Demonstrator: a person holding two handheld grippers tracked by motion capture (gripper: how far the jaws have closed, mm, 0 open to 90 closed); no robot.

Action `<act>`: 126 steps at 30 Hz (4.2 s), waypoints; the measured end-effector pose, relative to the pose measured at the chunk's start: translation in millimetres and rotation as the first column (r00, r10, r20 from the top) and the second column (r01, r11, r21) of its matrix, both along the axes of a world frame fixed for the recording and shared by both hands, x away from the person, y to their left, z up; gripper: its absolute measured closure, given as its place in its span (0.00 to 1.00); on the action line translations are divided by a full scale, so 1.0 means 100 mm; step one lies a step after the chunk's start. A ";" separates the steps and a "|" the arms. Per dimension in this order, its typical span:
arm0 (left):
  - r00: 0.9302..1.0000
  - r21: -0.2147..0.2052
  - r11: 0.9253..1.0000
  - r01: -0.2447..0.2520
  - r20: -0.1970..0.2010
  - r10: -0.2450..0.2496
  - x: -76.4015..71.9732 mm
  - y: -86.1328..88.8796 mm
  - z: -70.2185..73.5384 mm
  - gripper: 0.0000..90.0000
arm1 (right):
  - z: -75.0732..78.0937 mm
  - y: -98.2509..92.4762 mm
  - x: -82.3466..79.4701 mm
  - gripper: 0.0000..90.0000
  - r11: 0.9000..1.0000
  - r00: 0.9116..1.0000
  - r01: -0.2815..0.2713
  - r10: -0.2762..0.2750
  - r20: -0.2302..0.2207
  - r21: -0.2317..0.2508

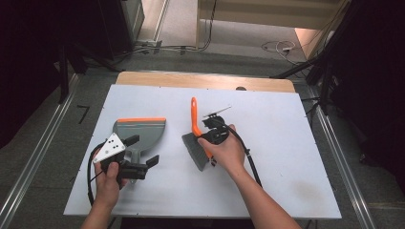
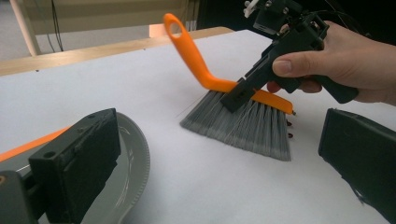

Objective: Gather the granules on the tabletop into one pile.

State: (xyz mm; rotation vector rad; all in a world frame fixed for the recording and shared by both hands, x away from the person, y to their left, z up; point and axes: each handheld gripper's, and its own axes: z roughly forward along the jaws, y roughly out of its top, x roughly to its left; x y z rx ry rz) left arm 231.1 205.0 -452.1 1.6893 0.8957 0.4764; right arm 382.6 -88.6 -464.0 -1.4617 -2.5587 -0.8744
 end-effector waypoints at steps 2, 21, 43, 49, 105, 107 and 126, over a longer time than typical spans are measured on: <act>1.000 0.002 1.000 0.001 -0.001 -0.001 0.00 -0.01 0.00 0.00 | -0.01 -0.09 0.01 0.75 1.000 1.000 0.022 -0.022 -0.001 0.004; 1.000 0.004 1.000 0.004 -0.003 -0.004 0.00 -0.01 -0.01 0.00 | 0.00 -0.57 0.10 0.75 0.994 0.994 0.113 -0.113 0.003 -0.011; 1.000 0.006 1.000 0.005 -0.009 -0.005 0.02 -0.02 -0.02 0.00 | 0.18 -0.84 0.14 0.76 0.990 0.992 0.121 -0.123 0.031 0.078; 1.000 0.012 1.000 0.012 -0.014 -0.012 0.04 -0.05 -0.02 0.00 | 0.32 -0.63 0.13 0.76 0.991 0.995 0.084 -0.088 0.041 0.109; 1.000 0.003 1.000 0.010 -0.019 -0.010 0.03 -0.07 -0.03 0.00 | 0.20 -0.99 -0.14 0.76 0.764 0.745 -0.601 0.642 0.180 -0.234; 1.000 0.005 1.000 0.011 -0.018 -0.010 0.03 -0.07 -0.03 0.00 | 0.17 -0.99 -0.06 0.76 0.758 0.735 -0.613 0.650 0.191 -0.222; 1.000 0.012 1.000 0.015 -0.021 -0.015 0.04 -0.09 -0.05 0.00 | 0.12 -0.93 0.29 0.75 0.760 0.719 -0.621 0.649 0.247 -0.190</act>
